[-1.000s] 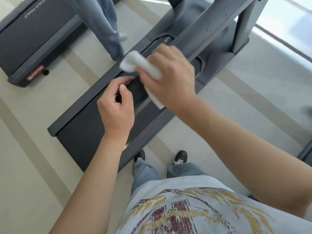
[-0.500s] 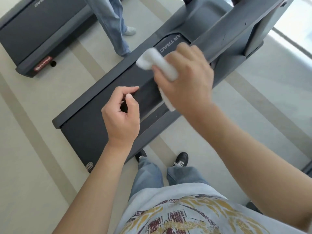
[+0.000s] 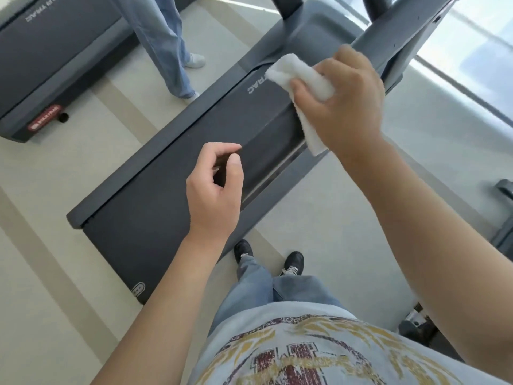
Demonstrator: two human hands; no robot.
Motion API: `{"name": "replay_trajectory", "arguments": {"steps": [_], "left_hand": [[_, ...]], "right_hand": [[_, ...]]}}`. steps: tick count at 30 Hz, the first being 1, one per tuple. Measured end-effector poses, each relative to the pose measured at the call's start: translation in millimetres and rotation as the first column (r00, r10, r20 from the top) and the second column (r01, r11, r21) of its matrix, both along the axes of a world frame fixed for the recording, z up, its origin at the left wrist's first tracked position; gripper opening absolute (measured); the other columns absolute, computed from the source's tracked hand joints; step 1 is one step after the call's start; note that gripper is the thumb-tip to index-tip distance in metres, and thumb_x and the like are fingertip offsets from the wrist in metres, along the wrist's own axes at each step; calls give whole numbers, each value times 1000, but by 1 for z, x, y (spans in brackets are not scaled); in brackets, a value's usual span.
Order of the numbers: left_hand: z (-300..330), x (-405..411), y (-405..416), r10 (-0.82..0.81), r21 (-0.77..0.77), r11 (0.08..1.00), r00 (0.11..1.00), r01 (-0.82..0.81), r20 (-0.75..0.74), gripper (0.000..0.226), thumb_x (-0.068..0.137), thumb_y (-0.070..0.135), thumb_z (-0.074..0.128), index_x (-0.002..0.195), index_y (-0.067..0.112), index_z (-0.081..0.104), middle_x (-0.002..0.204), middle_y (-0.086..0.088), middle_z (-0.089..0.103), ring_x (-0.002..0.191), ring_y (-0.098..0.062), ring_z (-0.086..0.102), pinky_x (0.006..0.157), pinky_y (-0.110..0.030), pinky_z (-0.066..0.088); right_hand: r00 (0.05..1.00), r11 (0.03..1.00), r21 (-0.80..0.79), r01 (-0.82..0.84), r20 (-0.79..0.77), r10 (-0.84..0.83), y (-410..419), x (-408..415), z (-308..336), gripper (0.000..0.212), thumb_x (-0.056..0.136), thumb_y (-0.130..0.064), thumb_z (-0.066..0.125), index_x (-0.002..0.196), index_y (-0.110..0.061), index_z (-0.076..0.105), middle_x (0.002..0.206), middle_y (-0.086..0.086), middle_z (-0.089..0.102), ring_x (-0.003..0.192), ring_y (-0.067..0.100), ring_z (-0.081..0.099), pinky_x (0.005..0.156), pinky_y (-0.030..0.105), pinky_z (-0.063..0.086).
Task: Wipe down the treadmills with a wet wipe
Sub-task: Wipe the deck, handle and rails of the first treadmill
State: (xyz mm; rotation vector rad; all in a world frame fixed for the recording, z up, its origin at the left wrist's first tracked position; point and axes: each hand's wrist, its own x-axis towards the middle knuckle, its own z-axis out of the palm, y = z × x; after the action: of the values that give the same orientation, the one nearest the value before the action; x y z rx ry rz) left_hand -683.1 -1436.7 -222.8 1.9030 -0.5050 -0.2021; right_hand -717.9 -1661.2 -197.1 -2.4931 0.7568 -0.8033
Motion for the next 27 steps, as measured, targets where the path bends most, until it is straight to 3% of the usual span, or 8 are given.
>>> {"name": "replay_trajectory", "arguments": {"steps": [3, 7, 10, 13, 15, 18, 23, 27], "left_hand": [[5, 6, 15, -104, -4, 995, 986, 104, -134, 23, 107, 17, 56, 126, 13, 68, 109, 14, 70, 100, -4, 66, 87, -15, 48], [6, 12, 40, -209, -10, 977, 950, 213, -230, 33, 105, 26, 63, 137, 22, 65, 129, 12, 70, 125, -11, 64, 102, -23, 52], [3, 18, 56, -240, -8, 969, 934, 247, -266, 35, 100, 27, 71, 134, 25, 65, 124, 10, 72, 123, -14, 66, 102, -32, 55], [0, 22, 72, -272, 12, 959, 928, 284, -257, 36, 96, 26, 76, 131, 25, 66, 120, 9, 73, 120, -16, 67, 99, -34, 57], [-2, 25, 81, -303, 27, 948, 925, 317, -230, 37, 94, 23, 78, 130, 26, 66, 122, 11, 72, 120, -17, 66, 98, -35, 57], [-8, 28, 88, -328, 54, 936, 919, 347, -220, 42, 91, 20, 81, 129, 28, 67, 122, 14, 70, 118, -15, 66, 97, -38, 57], [-20, 35, 94, -343, -1, 935, 907, 354, -245, 39, 89, 41, 77, 125, 30, 68, 119, 17, 70, 116, -13, 67, 95, -36, 57], [-34, 39, 101, -352, -72, 935, 891, 347, -288, 35, 90, 33, 83, 122, 26, 70, 113, 12, 73, 110, -18, 69, 93, -40, 56]], "right_hand": [[996, 999, -7, 47, -71, -48, 11, 4, 4, 35, 92, -49, 61, 89, -17, 74, 85, -9, 46, 83, 12, 44, 70, 27, 33], [985, 992, -54, -114, -139, 106, 67, 1, 14, 29, 92, -45, 65, 84, -19, 73, 82, -11, 43, 79, 13, 41, 63, 30, 34], [937, 947, -111, -301, -221, 272, 110, -1, 19, 28, 91, -46, 64, 80, -22, 72, 77, -9, 48, 75, 15, 46, 54, 29, 37], [883, 905, -124, -406, -310, 353, 116, 0, 27, 32, 94, -47, 62, 77, -21, 69, 76, -9, 45, 72, 17, 47, 50, 24, 27], [863, 916, -99, -390, -388, 325, 98, 8, 36, 34, 95, -52, 59, 79, -23, 69, 77, -9, 42, 75, 17, 47, 53, 26, 23], [819, 962, -73, -264, -544, 184, 57, 28, 51, 33, 90, -54, 57, 78, -26, 69, 79, -4, 50, 78, 19, 52, 60, 30, 30], [569, 951, 0, -309, -801, 185, 63, 66, 58, 33, 80, -47, 59, 65, -18, 64, 68, 3, 59, 69, 27, 59, 55, 30, 37], [426, 920, 117, -374, -859, 283, 111, 83, 48, 37, 75, -44, 66, 60, -12, 56, 56, 1, 47, 58, 26, 48, 56, 33, 42]]}}
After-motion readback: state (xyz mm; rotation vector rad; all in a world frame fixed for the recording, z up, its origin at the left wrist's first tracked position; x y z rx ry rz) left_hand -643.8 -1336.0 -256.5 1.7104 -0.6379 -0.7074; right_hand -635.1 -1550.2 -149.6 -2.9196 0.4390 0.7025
